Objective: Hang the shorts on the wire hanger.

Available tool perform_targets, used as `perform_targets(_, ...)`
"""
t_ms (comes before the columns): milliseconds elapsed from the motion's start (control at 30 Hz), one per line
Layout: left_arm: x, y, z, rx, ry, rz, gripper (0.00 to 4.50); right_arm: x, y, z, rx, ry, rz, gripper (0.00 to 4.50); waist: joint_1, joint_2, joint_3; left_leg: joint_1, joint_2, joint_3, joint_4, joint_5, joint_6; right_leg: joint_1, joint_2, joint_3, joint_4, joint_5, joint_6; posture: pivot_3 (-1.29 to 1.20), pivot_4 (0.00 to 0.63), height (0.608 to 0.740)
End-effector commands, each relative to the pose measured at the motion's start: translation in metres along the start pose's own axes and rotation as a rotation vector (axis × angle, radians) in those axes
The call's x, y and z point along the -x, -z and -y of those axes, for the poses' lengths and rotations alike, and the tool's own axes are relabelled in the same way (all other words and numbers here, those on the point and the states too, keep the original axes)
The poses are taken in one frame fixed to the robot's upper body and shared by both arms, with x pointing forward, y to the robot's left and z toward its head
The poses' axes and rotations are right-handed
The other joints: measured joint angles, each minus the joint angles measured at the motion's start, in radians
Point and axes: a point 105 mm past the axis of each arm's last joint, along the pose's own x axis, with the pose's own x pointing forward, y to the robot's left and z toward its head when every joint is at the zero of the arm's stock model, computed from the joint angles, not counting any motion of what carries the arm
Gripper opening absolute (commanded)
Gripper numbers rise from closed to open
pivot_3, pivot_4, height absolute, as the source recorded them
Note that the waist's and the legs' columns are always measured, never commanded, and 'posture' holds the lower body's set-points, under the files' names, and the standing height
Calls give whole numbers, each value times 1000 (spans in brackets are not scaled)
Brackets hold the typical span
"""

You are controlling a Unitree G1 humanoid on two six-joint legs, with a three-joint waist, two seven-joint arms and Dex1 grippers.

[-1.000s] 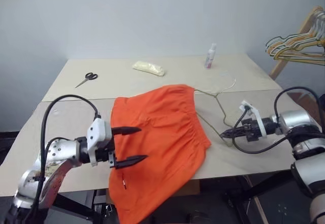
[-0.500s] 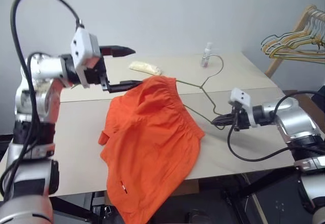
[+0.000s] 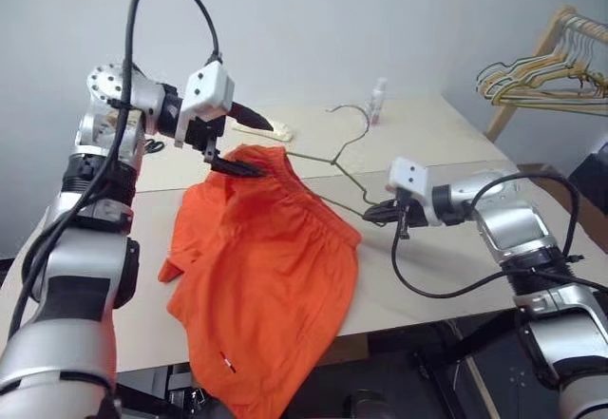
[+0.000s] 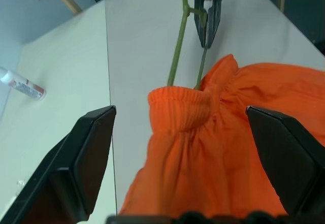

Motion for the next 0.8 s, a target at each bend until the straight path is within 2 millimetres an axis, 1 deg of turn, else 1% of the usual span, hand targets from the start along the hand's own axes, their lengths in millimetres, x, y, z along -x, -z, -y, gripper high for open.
perform_targets(33,2,-7,-6,-39,7,-46,4445,4,-25,3,100,8,43,0,0,0,0,0,0,0,0,0,0,0,0,0,1,0,0,187,0,740)
perform_targets(133,0,-2,-5,-14,21,-79,4445,2,-27,2,116,5,43,0,0,0,0,0,0,0,0,0,0,-1,0,1,2,-1,1,188,0,740)
perform_targets(167,-1,-1,-4,-13,27,-84,4078,1,-28,1,134,5,43,0,0,0,0,0,0,0,0,0,0,-1,0,1,3,0,1,188,0,740)
perform_targets(200,-1,0,-4,-2,29,-89,3908,1,-28,0,142,0,46,0,0,0,0,0,0,0,0,0,0,-1,0,1,3,0,1,186,0,740)
perform_targets(300,-4,4,-3,9,39,-105,3029,0,-30,-2,154,-9,44,0,0,0,0,0,0,0,1,0,0,-1,0,1,4,-1,1,182,0,740)
perform_targets(333,-6,6,-3,13,45,-109,2630,0,-32,-3,164,-12,45,0,0,0,0,0,0,0,1,0,0,-1,0,1,4,-1,1,180,0,740)
perform_targets(367,-7,7,-2,16,48,-112,2356,0,-33,-4,171,-13,46,0,0,0,0,0,0,0,1,0,0,-1,0,1,4,-1,1,178,0,740)
perform_targets(433,-10,9,0,16,60,-116,1628,1,-35,-5,172,-15,50,0,0,0,0,0,0,0,1,0,0,-1,0,1,3,-1,1,174,0,740)
perform_targets(467,-11,10,0,17,63,-115,1352,1,-36,-6,172,-15,49,0,0,0,0,0,0,0,1,0,0,-2,0,1,3,-1,1,172,0,740)
perform_targets(500,-12,10,2,13,70,-116,958,1,-36,-6,175,-13,49,0,0,0,0,0,0,0,1,0,0,-2,0,1,3,-1,1,170,0,740)
perform_targets(533,-12,10,2,13,73,-116,663,2,-36,-6,178,-11,50,0,0,0,0,0,0,0,1,0,0,-2,0,1,3,-1,1,170,0,740)
perform_targets(567,-12,10,3,12,75,-117,245,2,-36,-6,180,-9,50,0,0,0,0,-1,0,0,1,0,0,-2,0,1,3,-1,1,169,0,740)
perform_targets(600,-12,11,3,9,79,-124,41,2,-37,-6,185,-7,51,0,0,0,0,-1,0,0,1,0,0,-2,0,1,4,-1,1,168,0,740)
perform_targets(733,-12,14,5,1,86,-141,17,1,-41,-6,214,13,73,0,0,0,0,-1,0,0,1,0,0,-2,0,1,4,-1,1,168,0,740)
perform_targets(800,-10,16,6,6,90,-154,17,0,-45,-5,287,42,108,0,-2,0,0,-1,0,0,1,0,0,-2,0,1,4,-1,1,168,0,740)
